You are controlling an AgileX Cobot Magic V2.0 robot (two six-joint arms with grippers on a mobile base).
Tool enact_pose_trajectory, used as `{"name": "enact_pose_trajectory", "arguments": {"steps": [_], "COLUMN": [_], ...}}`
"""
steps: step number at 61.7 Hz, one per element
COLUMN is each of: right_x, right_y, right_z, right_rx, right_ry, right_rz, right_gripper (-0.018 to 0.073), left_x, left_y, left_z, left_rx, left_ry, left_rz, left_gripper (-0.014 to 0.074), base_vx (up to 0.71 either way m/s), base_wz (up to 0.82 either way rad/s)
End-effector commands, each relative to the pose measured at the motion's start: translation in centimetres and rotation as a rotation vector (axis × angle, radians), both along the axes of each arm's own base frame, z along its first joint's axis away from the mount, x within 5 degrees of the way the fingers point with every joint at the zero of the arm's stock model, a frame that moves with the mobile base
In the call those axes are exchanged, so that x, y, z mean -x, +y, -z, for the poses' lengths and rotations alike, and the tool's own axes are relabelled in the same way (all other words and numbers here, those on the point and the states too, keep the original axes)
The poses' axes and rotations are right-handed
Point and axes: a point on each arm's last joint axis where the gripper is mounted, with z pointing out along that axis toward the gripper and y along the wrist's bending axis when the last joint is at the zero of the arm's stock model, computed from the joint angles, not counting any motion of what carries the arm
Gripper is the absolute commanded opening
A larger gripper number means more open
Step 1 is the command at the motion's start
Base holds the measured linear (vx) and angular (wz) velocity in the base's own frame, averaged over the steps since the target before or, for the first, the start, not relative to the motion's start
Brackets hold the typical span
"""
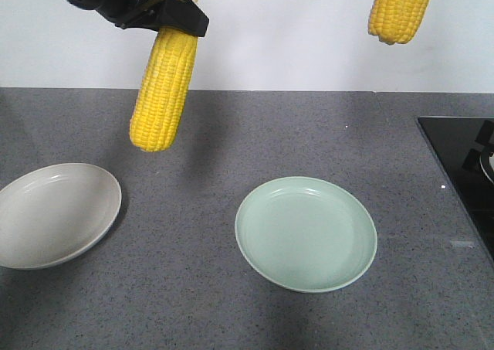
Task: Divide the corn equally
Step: 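Lower the right gripper's cob onto the pale green plate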
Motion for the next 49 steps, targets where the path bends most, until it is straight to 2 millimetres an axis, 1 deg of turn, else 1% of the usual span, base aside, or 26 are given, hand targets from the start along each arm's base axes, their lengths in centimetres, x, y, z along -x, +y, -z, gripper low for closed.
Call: {"name": "enact_pose_trajectory", "arguments": {"steps": [1,4,10,17,24,27,34,41,45,49], "right_x": [1.8,1.8,1.7,0.6,-0.5,-1.1,-1.5,-1.6,-2.0,-2.5], "right_y": [0.5,0.9,1.5,2.3,3.9,5.0,7.4,9.4,9.9,9.9], "right_z": [-1.7,-1.0,1.0,3.1,6.3,8.4,12.2,15.3,16.8,17.6], "right_rx": [-0.078,-0.075,-0.034,-0.041,-0.01,-0.003,0.044,0.081,0.107,0.112], "right_ry": [-0.004,0.06,0.213,0.299,0.41,0.476,0.549,0.592,0.601,0.613], "right_rz": [-0.054,-0.109,-0.259,-0.271,-0.305,-0.339,-0.432,-0.496,-0.496,-0.484], "right_gripper": [0.0007,0.0007,0.0007,0.0007,0.0007,0.0007,0.0007,0.0007,0.0007,0.0007], "left_x": [2.0,2.0,2.0,1.9,2.0,2.0,2.0,2.0,2.0,2.0], "left_y": [0.3,0.3,0.3,0.3,0.3,0.3,0.2,0.2,0.2,0.2], "left_z": [-3.1,-3.1,-3.1,-3.2,-3.2,-3.2,-3.2,-3.2,-3.2,-3.2], "left_rx": [0.07,0.07,0.071,0.073,0.077,0.077,0.078,0.076,0.076,0.076], "left_ry": [-0.079,-0.079,-0.08,-0.084,-0.081,-0.081,-0.078,-0.078,-0.078,-0.078], "left_rz": [0.006,0.006,0.006,0.003,0.007,0.007,0.009,0.009,0.009,0.009], "left_gripper": [-0.0008,-0.0008,-0.0008,-0.0007,-0.0006,-0.0006,-0.0006,-0.0006,-0.0006,-0.0006], "base_vx": [0.0,0.0,0.0,0.0,0.0,0.0,0.0,0.0,0.0,0.0], "base_wz": [0.0,0.0,0.0,0.0,0.0,0.0,0.0,0.0,0.0,0.0]}}
